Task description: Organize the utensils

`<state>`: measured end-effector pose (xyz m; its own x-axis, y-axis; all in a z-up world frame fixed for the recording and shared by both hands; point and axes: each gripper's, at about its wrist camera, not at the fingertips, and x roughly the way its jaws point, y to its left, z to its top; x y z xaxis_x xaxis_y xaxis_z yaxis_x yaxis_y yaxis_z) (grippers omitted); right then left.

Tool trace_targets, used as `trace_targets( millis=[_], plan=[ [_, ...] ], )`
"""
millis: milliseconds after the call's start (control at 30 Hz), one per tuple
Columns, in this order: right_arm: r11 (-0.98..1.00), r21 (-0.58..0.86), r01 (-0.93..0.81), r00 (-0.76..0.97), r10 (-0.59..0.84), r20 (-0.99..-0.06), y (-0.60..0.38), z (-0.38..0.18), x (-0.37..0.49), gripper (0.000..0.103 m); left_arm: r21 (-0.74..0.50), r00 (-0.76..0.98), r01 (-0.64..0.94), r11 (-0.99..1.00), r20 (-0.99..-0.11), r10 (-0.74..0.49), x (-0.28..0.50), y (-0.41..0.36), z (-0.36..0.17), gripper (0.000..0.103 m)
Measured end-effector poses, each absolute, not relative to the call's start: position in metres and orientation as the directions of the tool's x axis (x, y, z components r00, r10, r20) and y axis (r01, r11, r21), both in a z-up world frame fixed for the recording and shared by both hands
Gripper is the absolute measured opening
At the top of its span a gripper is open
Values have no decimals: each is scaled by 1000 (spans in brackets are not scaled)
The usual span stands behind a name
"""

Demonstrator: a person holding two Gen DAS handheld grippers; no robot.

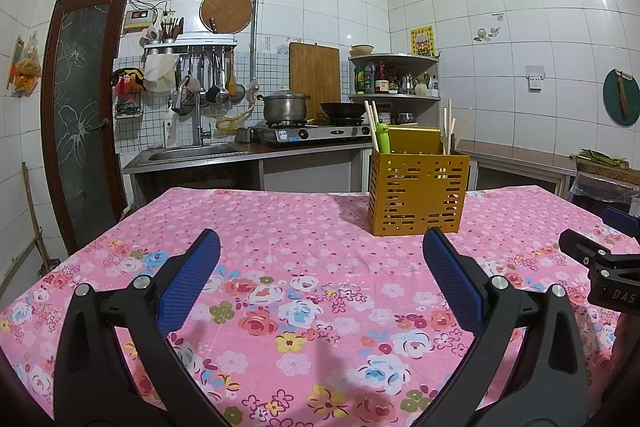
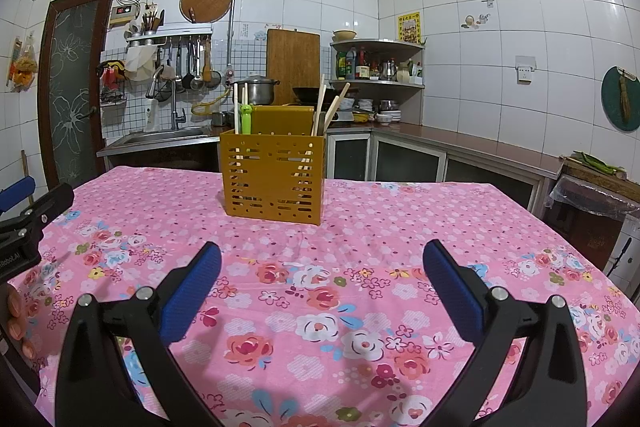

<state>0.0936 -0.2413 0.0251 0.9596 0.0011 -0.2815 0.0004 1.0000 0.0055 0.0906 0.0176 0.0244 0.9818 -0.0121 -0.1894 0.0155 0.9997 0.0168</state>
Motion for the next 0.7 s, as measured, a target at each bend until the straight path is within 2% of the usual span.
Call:
trace_targets(
  millis=[700],
  plan=[
    [1000, 4, 0, 960, 2, -282, -242, 25, 94, 98, 17, 982, 14, 1000, -187, -11, 91, 17, 20, 98]
  ],
)
